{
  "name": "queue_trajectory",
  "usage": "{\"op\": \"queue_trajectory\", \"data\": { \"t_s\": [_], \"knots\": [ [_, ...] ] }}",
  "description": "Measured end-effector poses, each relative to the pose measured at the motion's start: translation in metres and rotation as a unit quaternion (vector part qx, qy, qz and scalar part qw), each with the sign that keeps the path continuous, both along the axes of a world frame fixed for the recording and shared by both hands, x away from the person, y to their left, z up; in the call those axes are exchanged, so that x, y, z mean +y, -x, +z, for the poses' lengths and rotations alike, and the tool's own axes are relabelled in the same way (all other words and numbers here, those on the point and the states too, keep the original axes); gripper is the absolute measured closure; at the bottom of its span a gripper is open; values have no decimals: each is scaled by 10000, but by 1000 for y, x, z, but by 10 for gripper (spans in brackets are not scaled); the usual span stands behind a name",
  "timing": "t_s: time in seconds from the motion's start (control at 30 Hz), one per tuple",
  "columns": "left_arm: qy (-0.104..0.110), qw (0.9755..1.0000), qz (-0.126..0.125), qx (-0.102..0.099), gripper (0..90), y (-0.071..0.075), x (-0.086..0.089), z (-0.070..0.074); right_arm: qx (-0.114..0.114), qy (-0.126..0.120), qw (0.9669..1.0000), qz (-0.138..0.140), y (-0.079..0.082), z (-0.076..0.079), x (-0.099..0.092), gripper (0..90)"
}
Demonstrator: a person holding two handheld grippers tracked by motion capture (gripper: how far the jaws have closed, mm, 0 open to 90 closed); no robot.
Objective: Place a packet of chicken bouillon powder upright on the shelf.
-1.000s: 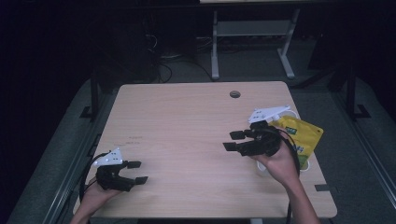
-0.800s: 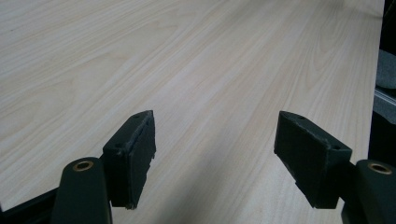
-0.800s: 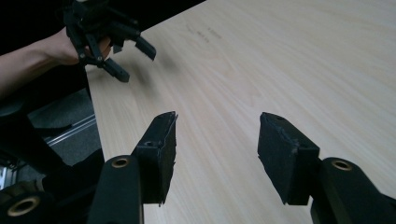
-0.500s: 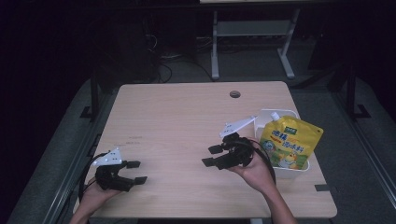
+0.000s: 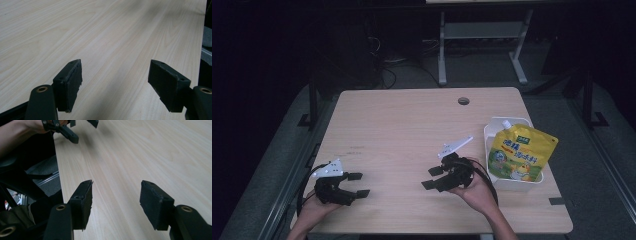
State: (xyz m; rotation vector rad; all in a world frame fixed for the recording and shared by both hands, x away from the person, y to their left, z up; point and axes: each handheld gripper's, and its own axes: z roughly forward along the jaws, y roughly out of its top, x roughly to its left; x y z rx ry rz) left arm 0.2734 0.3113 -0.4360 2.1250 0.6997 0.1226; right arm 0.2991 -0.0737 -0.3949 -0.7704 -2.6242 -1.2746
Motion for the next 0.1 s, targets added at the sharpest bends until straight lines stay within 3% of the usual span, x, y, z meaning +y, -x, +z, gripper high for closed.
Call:
{"op": "queue_trajectory", "data": {
  "t_s": [0.1],
  "knots": [
    [-7, 10000, 2, 3, 261, -1, 0, -1, 26, -46, 10000, 23, 4, -7, 0, 415]
  ]
}}
